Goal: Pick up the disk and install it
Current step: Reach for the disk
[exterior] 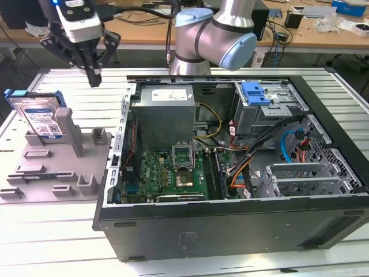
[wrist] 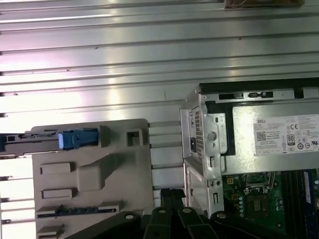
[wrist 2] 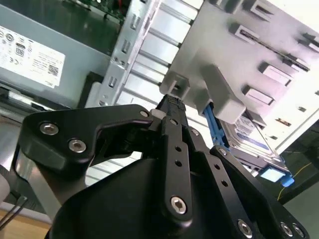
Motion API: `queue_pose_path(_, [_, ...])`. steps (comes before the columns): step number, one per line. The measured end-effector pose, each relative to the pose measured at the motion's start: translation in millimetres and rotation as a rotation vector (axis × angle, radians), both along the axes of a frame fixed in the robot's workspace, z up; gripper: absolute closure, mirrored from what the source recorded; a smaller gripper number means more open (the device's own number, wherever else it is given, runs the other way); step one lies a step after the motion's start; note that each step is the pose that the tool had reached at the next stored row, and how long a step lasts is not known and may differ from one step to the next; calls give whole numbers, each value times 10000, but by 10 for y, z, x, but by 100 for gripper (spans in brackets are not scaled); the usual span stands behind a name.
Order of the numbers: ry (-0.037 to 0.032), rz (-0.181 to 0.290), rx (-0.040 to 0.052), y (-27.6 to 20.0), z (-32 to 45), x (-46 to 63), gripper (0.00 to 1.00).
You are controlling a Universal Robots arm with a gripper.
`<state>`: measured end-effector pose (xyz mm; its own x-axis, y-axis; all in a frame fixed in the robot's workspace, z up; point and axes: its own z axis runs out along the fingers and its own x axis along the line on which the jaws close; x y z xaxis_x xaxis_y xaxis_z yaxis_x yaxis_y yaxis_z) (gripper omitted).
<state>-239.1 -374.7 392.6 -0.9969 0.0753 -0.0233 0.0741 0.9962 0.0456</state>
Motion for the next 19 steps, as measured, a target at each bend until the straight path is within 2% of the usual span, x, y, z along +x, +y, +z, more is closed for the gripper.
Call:
queue_pose_path(7, [0,1,0,111,-8,-335,89])
queue_pose_path(19, [0,-1,0,269,-22,-776,89])
